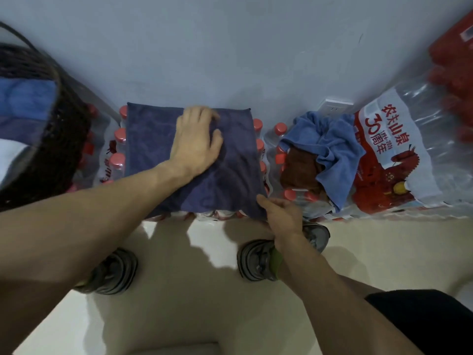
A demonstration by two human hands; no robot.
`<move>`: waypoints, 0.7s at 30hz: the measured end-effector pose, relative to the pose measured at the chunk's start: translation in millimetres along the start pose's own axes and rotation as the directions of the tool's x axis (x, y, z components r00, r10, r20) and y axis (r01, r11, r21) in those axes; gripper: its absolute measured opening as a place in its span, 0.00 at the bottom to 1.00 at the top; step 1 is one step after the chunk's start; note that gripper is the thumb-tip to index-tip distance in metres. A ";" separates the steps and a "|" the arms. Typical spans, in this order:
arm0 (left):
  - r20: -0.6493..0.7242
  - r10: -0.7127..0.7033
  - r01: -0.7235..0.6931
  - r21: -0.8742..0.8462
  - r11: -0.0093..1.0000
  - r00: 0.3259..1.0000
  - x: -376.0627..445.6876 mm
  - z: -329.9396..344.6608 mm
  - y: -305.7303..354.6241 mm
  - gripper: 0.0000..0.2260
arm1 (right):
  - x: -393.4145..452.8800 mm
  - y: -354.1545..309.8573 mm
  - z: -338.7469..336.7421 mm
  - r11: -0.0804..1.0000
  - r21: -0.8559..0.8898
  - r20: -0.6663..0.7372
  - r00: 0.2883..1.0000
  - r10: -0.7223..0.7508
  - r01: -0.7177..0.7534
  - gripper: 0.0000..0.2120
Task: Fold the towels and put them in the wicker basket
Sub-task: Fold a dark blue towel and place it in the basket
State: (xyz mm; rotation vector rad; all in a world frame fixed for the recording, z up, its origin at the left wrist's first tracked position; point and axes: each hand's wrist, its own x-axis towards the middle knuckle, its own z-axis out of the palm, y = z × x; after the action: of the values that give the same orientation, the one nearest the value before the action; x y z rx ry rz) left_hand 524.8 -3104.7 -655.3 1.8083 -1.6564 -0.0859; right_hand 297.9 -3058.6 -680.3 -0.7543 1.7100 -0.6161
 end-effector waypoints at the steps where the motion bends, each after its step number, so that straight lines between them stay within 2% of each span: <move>1: -0.018 -0.034 0.034 -0.001 0.999 0.999 -9.6 -11.9 -4.5 0.09 | 1.9 1.0 0.2 1.000 0.001 -0.014 1.000 -0.018 0.018 0.10; 3: -0.067 -0.105 0.106 0.000 0.994 0.992 -30.7 -34.9 -15.1 0.05 | 4.7 2.0 0.4 0.998 0.038 -0.016 0.999 -0.040 0.040 0.09; 5: -0.182 -0.255 0.255 -0.027 0.967 0.949 -58.1 -53.2 -23.5 0.04 | 6.4 2.3 2.2 0.995 0.062 -0.025 0.997 -0.079 0.080 0.08; 6: -0.252 -0.389 0.382 -0.081 0.921 0.886 -74.9 -58.8 -25.9 0.05 | 7.1 2.4 3.5 0.991 0.073 -0.040 0.993 -0.107 0.110 0.08; 7: -0.295 -0.552 0.527 -0.167 0.833 0.780 -93.6 -61.6 -27.0 0.06 | 8.1 3.0 4.5 0.986 0.070 -0.067 0.987 -0.148 0.152 0.08; 8: -0.293 -0.708 0.654 -0.272 0.706 0.643 -112.6 -63.2 -26.0 0.07 | 7.4 2.9 5.4 0.980 0.042 -0.095 0.977 -0.191 0.195 0.08; 9: -0.241 -0.826 0.737 -0.374 0.563 0.509 -131.3 -63.4 -25.7 0.08 | 6.7 3.4 6.2 0.972 0.006 -0.116 0.966 -0.233 0.235 0.07; 10: -0.146 -0.899 0.783 -0.448 0.432 0.412 -147.0 -63.8 -25.6 0.10 | 4.2 3.6 7.1 0.966 -0.031 -0.128 0.957 -0.260 0.258 0.06; 11: -0.021 -0.937 0.811 -0.495 0.313 0.349 -159.0 -63.5 -27.3 0.13 | 1.6 3.5 7.7 0.958 -0.067 -0.140 0.948 -0.287 0.280 0.06; 13: 0.263 -0.930 0.835 -0.545 0.077 0.257 -174.9 -64.0 -35.1 0.15 | -3.8 1.7 8.2 0.945 -0.118 -0.152 0.935 -0.321 0.306 0.11; 15: 0.477 -0.846 0.816 -0.571 -0.092 0.239 -181.8 -66.1 -41.6 0.12 | -7.2 -0.1 7.4 0.953 -0.115 -0.096 0.952 -0.291 0.280 0.17; 16: 0.534 -0.807 0.811 -0.572 -0.126 0.251 -183.3 -67.1 -44.6 0.10 | -8.3 -1.7 6.5 0.971 -0.069 -0.043 0.972 -0.230 0.227 0.18; 18: 0.596 -0.764 0.830 -0.536 -0.150 0.247 -182.0 -70.2 -48.7 0.05 | -8.4 -5.4 3.5 0.993 0.074 0.043 0.994 -0.098 0.095 0.17; 21: 0.606 -0.762 0.858 -0.495 -0.136 0.228 -173.3 -79.7 -57.1 0.04 | -7.2 -10.4 -4.5 0.988 0.153 0.031 0.999 -0.008 0.003 0.06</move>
State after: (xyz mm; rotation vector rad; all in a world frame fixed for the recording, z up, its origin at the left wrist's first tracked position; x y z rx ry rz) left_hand 578.7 -2916.1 -689.4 1.7212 0.0209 -1.3336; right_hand 296.7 -3060.0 -667.1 -0.6568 1.6120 -0.7266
